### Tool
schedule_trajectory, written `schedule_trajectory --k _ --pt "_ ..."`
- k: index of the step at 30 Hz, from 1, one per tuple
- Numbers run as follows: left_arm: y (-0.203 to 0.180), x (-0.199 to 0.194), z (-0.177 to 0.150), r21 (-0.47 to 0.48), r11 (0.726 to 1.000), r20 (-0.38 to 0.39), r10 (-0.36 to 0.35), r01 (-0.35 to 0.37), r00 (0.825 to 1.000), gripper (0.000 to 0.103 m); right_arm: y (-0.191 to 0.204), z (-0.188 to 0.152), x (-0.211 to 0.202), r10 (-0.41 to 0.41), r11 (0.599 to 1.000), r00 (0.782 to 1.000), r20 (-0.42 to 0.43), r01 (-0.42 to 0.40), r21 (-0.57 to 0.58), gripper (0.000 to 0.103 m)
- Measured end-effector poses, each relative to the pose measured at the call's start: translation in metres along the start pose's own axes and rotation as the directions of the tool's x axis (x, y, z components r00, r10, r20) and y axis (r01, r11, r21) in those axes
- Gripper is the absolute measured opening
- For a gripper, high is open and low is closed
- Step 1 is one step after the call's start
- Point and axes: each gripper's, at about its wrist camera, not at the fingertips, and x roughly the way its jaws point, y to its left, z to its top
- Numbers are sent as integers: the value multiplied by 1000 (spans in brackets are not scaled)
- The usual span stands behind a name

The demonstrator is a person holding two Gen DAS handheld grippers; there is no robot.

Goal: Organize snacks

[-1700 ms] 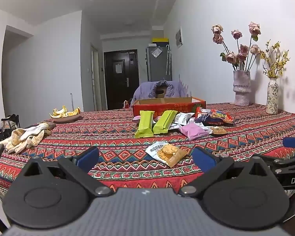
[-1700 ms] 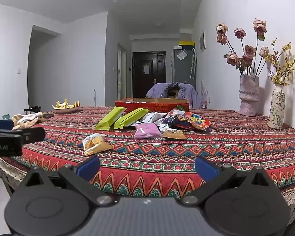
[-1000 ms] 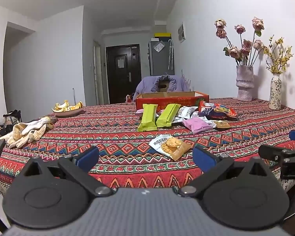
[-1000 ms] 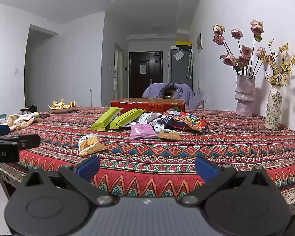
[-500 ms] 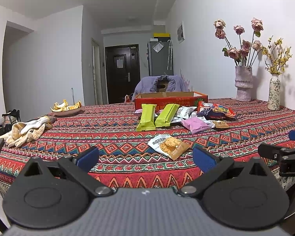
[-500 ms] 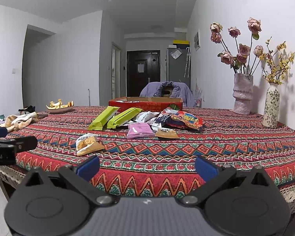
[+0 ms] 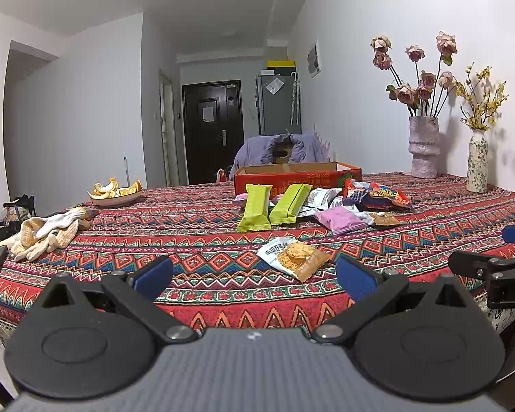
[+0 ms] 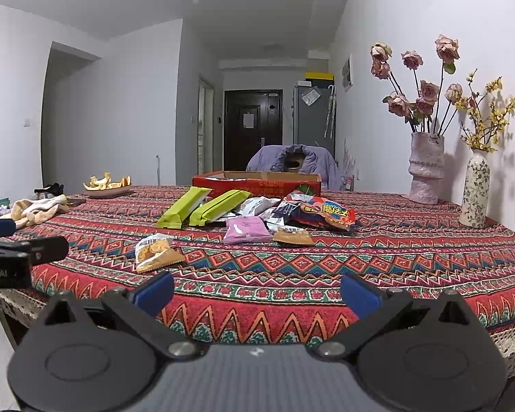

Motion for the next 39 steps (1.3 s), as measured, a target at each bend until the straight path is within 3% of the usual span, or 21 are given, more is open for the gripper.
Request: schedule_trajectory --k 39 --pt "4 -3 6 -16 1000 10 7 -6 1000 103 -2 6 -1 -2 1000 1000 15 2 10 103"
